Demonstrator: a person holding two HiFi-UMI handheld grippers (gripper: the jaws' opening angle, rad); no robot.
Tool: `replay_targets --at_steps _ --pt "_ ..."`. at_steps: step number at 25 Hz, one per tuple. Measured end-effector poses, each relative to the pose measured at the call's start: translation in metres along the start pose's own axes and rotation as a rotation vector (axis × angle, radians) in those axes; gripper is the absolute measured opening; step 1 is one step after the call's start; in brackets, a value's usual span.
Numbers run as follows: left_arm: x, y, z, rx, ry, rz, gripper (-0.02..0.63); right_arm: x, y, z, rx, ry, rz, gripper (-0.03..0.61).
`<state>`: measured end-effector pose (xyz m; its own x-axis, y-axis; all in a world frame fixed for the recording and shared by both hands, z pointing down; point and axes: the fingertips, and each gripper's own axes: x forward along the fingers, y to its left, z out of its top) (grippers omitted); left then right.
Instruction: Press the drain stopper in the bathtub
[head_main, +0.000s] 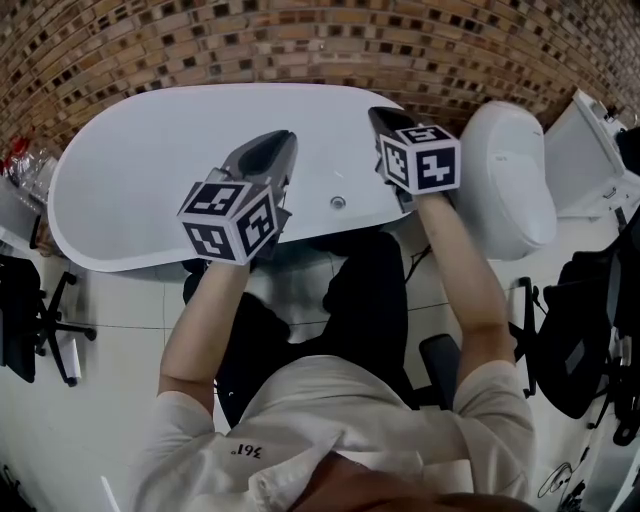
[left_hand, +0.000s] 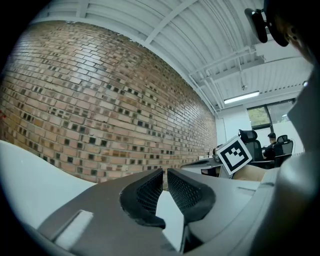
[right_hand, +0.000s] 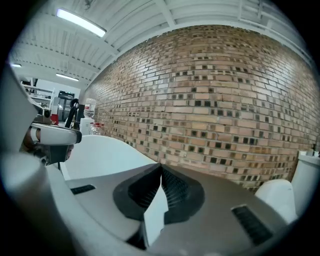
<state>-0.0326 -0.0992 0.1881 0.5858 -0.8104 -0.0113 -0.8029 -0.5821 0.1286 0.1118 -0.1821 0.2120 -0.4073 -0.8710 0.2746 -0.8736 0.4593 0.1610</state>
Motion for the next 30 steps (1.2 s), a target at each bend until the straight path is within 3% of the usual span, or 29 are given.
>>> replay_targets --at_steps 23,30 --pt "-0.024 0.004 -0.025 -0.018 0.006 0.03 0.039 -0.046 0.017 -0.004 0.027 -0.061 0.02 0.014" --pt "-0.032 0.002 -0.028 0.013 0.009 0.029 0.038 -0.053 0.029 -0.008 0.036 -0.068 0.038 0.014"
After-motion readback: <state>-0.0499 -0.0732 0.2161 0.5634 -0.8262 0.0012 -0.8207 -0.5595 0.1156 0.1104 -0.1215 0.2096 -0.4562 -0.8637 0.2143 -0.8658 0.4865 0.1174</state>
